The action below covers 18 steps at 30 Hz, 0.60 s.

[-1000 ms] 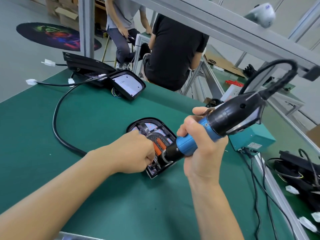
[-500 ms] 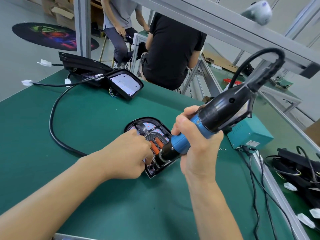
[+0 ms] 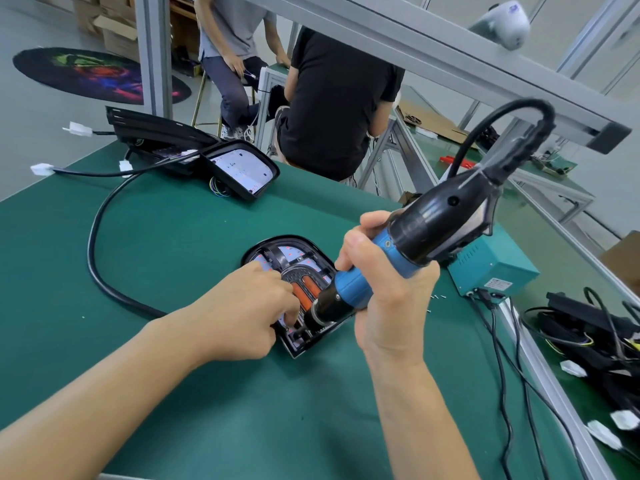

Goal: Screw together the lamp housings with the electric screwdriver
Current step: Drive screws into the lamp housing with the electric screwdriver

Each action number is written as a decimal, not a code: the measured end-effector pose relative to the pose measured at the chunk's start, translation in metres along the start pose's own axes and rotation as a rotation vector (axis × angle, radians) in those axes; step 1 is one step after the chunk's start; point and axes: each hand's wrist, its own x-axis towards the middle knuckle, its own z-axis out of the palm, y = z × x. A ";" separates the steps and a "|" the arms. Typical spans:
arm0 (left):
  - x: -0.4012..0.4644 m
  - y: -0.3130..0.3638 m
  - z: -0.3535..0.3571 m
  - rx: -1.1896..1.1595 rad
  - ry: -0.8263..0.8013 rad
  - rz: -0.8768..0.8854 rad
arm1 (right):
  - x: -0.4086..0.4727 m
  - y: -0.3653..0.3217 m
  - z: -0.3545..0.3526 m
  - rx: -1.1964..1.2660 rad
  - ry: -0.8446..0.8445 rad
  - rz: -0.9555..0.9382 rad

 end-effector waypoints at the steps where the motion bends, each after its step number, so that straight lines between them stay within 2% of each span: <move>1: 0.000 0.000 0.001 -0.012 0.007 -0.002 | 0.000 0.000 -0.001 0.005 0.006 0.001; 5: -0.001 -0.003 0.004 -0.056 0.027 -0.001 | 0.000 -0.004 -0.005 -0.005 0.053 -0.047; 9: -0.004 -0.008 0.006 -0.136 0.049 0.004 | 0.012 -0.023 -0.027 0.062 0.207 -0.117; 12: -0.009 -0.009 0.003 -0.286 0.110 -0.023 | 0.027 -0.040 -0.062 0.053 0.307 -0.144; 15: -0.011 -0.012 0.004 -0.438 0.299 -0.152 | 0.039 -0.051 -0.107 -0.049 0.420 -0.068; 18: -0.012 -0.023 0.010 -0.461 0.469 -0.349 | 0.051 -0.052 -0.155 -0.286 0.479 0.146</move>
